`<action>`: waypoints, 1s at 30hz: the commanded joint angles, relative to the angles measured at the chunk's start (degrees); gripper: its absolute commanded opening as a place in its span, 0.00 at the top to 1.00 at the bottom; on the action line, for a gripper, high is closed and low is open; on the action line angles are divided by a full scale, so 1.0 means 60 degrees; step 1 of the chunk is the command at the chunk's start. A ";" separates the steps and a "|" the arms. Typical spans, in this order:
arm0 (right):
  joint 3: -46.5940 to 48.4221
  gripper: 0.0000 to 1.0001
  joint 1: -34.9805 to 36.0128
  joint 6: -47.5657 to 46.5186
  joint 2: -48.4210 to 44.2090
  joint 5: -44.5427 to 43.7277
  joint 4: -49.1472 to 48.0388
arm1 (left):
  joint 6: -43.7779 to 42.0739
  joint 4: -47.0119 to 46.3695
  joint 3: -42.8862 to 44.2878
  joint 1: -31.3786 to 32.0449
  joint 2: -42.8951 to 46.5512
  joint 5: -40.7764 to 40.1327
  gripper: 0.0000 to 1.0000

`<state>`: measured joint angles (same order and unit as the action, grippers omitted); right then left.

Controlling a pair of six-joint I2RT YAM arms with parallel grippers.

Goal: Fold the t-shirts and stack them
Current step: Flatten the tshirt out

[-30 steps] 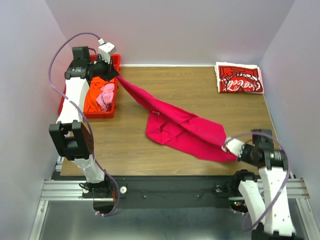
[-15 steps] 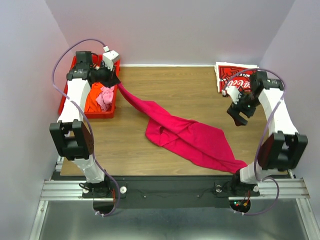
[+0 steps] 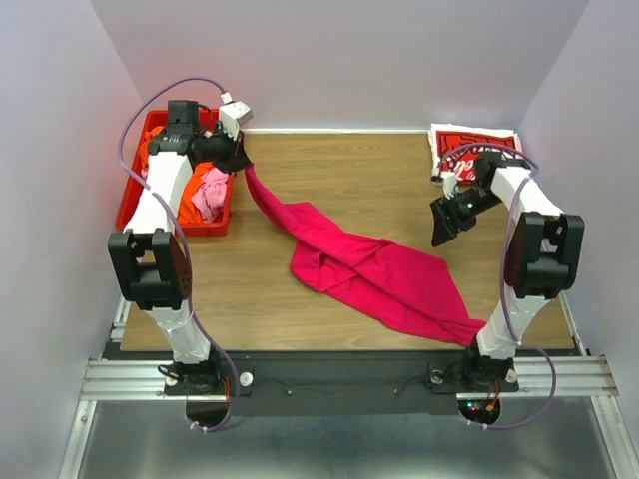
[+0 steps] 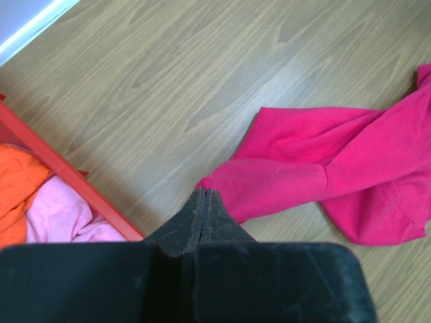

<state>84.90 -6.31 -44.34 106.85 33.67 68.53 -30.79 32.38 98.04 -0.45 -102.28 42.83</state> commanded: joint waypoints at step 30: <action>0.0263 0.76 0.3351 0.2834 0.0753 -0.2124 -0.4625 | 0.0019 0.0433 0.1678 0.0031 -0.0414 -0.0121 1.00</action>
<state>83.29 14.26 -28.21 113.84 25.34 43.92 -29.98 34.59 105.16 -0.36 -105.69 41.71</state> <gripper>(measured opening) 0.267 0.017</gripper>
